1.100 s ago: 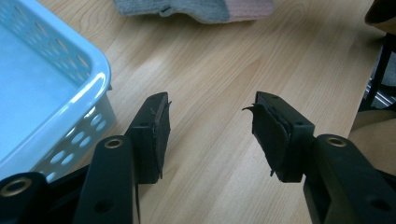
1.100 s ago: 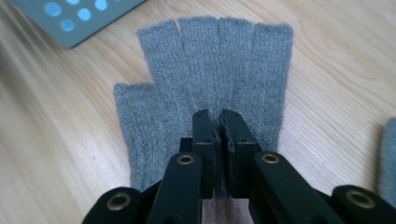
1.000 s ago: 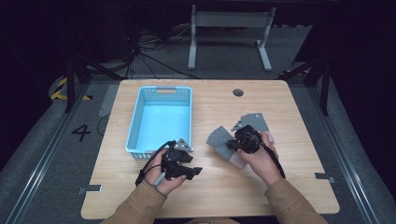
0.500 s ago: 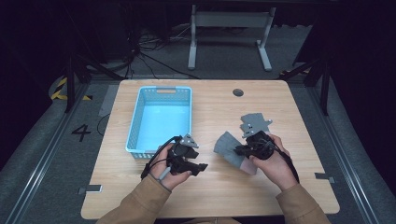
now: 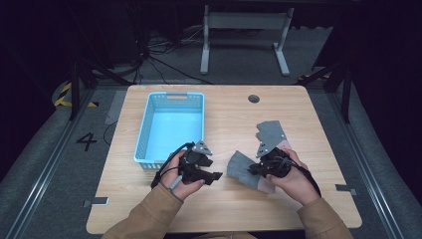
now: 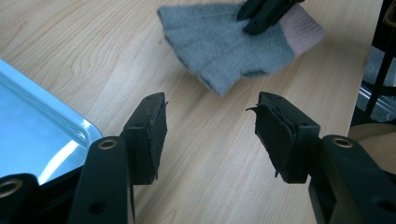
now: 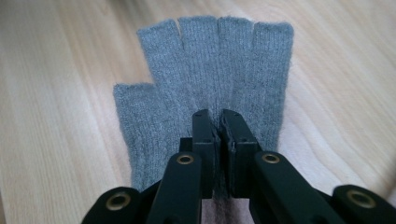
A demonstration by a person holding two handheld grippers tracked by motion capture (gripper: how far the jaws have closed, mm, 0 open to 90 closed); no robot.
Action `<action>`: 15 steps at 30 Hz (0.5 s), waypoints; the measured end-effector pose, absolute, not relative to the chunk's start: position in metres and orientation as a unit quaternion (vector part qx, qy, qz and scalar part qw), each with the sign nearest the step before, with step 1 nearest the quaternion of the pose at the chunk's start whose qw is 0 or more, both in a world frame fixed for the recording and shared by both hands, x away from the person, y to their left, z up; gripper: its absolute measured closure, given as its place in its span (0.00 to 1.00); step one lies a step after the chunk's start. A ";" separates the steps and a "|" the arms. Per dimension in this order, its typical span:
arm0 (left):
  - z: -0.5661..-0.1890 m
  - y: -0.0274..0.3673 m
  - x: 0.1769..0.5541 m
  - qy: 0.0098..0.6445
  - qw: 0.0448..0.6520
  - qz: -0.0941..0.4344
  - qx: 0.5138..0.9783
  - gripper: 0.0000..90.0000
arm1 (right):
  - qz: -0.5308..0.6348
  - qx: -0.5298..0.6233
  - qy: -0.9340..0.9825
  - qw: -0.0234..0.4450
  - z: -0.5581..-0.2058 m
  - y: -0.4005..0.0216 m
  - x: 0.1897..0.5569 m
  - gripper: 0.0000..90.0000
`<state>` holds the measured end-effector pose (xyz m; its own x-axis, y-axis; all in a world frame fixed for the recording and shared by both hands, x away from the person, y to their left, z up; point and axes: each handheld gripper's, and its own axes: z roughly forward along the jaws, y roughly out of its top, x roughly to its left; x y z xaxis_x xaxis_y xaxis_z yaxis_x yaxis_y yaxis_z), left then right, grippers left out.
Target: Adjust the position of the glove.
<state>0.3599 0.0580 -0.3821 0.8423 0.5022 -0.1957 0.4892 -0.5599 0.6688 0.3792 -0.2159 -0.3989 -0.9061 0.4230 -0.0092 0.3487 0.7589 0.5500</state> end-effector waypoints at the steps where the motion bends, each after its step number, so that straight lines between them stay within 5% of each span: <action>1: -0.382 0.058 0.360 0.281 0.377 0.009 0.883 0.49 | 0.278 0.198 0.938 0.060 -0.401 -0.215 0.379 0.94; 15: -0.380 0.061 0.360 0.282 0.380 0.011 0.881 0.49 | 0.240 0.163 0.957 0.033 -0.426 -0.206 0.383 0.94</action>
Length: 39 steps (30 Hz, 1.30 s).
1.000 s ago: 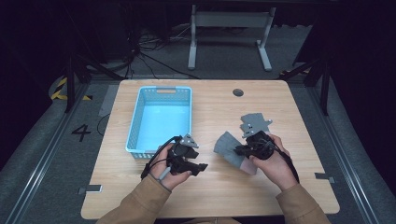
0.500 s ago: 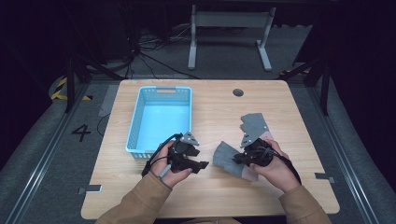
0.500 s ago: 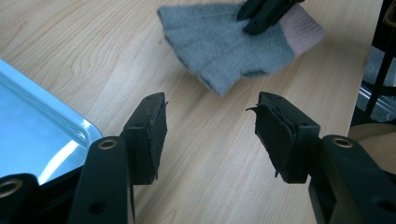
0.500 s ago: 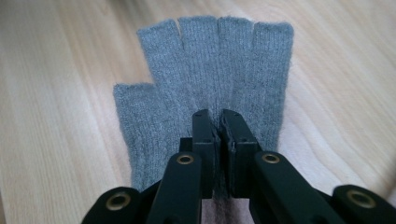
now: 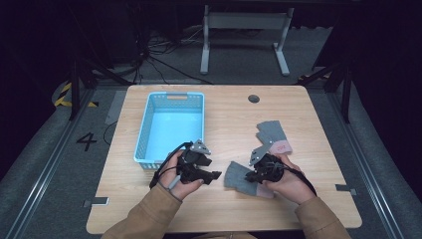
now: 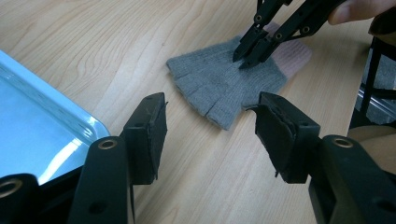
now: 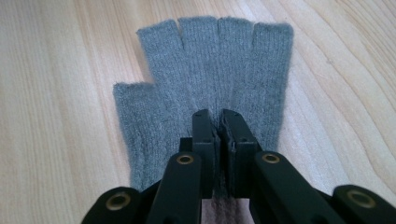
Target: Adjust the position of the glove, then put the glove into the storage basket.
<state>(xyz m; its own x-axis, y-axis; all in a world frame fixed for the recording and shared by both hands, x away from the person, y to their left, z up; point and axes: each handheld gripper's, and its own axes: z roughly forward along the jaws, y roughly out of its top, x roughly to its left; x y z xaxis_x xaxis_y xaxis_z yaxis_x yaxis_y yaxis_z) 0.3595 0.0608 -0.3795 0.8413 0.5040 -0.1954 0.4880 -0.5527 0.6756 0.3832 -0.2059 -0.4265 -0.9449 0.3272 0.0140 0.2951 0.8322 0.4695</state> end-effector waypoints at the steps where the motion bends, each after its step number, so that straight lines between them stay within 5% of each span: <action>1: -0.380 0.060 0.360 0.282 0.380 0.010 0.881 0.49 | 0.242 0.164 0.956 0.034 -0.427 -0.206 0.383 0.94; 8: -0.380 0.061 0.360 0.284 0.381 0.009 0.880 0.49 | 0.258 0.187 0.947 0.033 -0.422 -0.210 0.384 0.77; 13: -0.380 0.061 0.360 0.284 0.381 0.009 0.880 0.49 | 0.285 0.204 0.935 0.049 -0.410 -0.216 0.384 0.73; 29: -0.380 0.064 0.361 0.288 0.381 0.012 0.878 0.49 | 0.348 0.355 0.856 0.141 -0.390 -0.259 0.389 0.94; 39: -0.380 0.068 0.360 0.292 0.380 0.014 0.878 0.49 | 0.361 0.411 0.823 0.150 -0.392 -0.277 0.398 0.83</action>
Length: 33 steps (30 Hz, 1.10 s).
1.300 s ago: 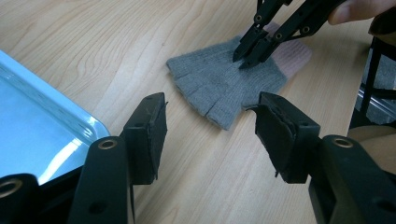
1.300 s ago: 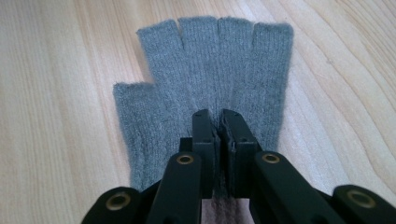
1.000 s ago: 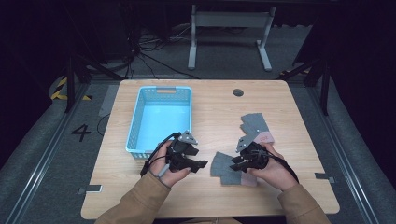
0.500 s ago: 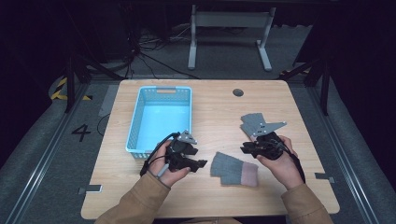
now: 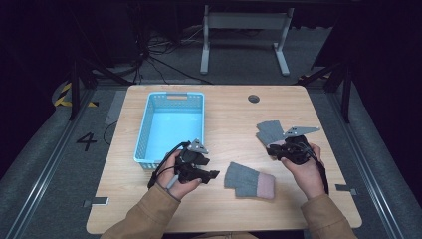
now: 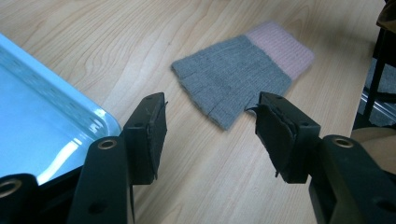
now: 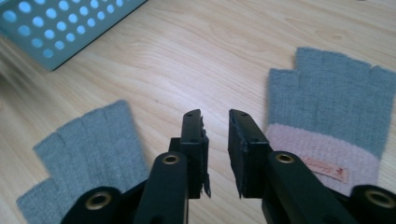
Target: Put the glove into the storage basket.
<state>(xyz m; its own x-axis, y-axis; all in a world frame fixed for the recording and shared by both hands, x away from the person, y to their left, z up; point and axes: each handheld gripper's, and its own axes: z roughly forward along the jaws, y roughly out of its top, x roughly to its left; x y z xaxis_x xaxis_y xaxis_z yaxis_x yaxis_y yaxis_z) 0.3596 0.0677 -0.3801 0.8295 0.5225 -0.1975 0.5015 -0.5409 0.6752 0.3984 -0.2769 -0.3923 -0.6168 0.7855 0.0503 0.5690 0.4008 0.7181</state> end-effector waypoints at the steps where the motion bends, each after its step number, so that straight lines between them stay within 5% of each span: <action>1: -0.381 0.069 0.359 0.294 0.379 0.014 0.877 0.49 | 0.360 0.417 0.820 0.152 -0.392 -0.278 0.399 0.81; 18: -0.382 0.097 0.343 0.325 0.379 0.026 0.866 0.47 | 0.361 0.458 0.791 0.186 -0.389 -0.300 0.431 0.61; 33: -0.386 0.113 0.333 0.350 0.370 0.035 0.860 0.46 | 0.330 0.510 0.775 0.176 -0.415 -0.302 0.465 0.56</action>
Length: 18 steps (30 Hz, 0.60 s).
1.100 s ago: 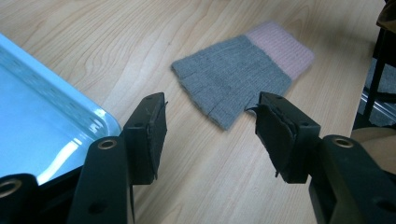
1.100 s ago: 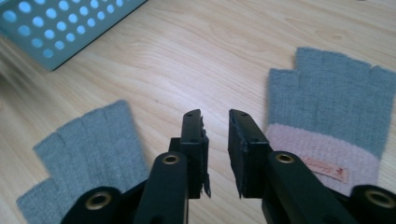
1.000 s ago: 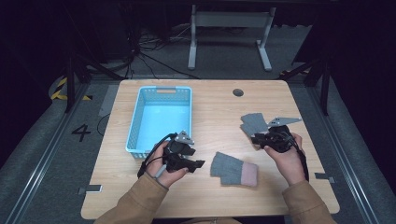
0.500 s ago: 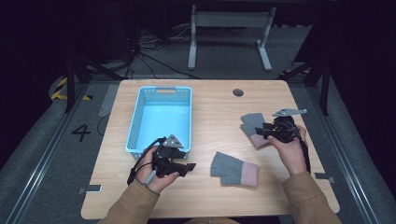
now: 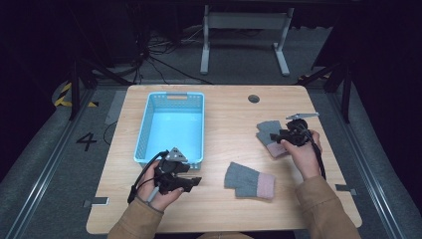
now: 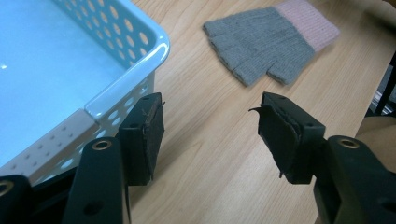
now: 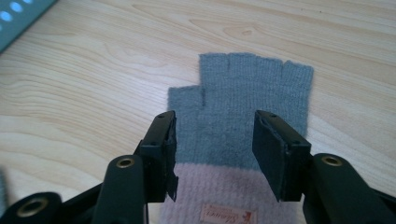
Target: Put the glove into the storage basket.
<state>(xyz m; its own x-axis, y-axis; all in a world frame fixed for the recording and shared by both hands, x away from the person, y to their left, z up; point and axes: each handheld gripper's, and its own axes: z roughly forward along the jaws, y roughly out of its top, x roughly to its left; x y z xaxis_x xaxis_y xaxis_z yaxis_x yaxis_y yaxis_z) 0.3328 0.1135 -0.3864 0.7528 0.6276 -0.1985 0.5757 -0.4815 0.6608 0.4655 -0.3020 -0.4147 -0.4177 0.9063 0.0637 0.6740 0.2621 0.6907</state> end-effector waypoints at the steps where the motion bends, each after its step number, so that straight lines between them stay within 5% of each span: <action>1: -0.387 0.114 0.332 0.351 0.370 0.035 0.859 0.46 | 0.328 0.511 0.775 0.178 -0.417 -0.301 0.467 0.56; 18: -0.387 0.119 0.329 0.358 0.367 0.037 0.858 0.46 | 0.260 0.525 0.787 0.195 -0.442 -0.300 0.483 0.53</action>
<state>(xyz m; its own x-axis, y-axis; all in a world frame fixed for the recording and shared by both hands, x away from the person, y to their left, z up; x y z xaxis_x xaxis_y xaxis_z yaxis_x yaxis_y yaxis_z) 0.3285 0.1187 -0.3871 0.7411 0.6413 -0.1986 0.5864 -0.4743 0.6567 0.4833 -0.2999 -0.4416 -0.3737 0.9269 -0.0348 0.7244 0.3151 0.6132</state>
